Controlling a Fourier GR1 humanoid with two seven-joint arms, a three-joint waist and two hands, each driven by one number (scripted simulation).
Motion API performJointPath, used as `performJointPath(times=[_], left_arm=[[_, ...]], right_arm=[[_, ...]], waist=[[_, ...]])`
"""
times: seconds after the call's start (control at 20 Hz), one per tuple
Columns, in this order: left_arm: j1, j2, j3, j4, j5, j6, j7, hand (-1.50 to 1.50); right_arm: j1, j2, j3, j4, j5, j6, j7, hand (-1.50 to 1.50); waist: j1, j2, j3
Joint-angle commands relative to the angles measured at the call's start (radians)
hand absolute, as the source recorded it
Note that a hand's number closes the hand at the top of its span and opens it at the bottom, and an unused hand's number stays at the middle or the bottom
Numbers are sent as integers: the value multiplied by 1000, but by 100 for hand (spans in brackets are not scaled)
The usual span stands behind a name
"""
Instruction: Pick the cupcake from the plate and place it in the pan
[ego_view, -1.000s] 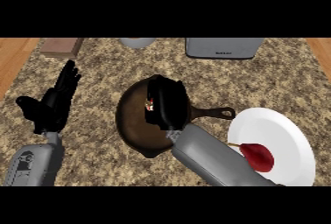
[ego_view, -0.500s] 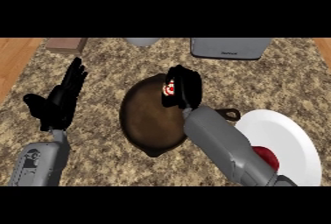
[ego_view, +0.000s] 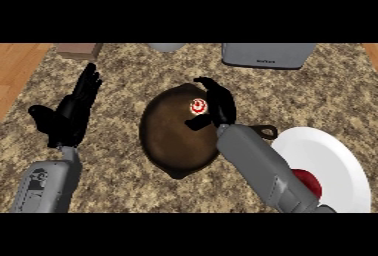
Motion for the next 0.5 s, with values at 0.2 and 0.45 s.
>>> performJointPath(times=[0.2,0.45], left_arm=[[38,54,51,-14,27,-29,2,0],[86,18,44,-39,14,9,-3,0]], right_arm=[[101,0,-49,-100,-193,-163,-305,-150],[254,0,-79,-295,-288,-58,-364,-150]], waist=[[-33,-16,0],[-83,-28,-2]])
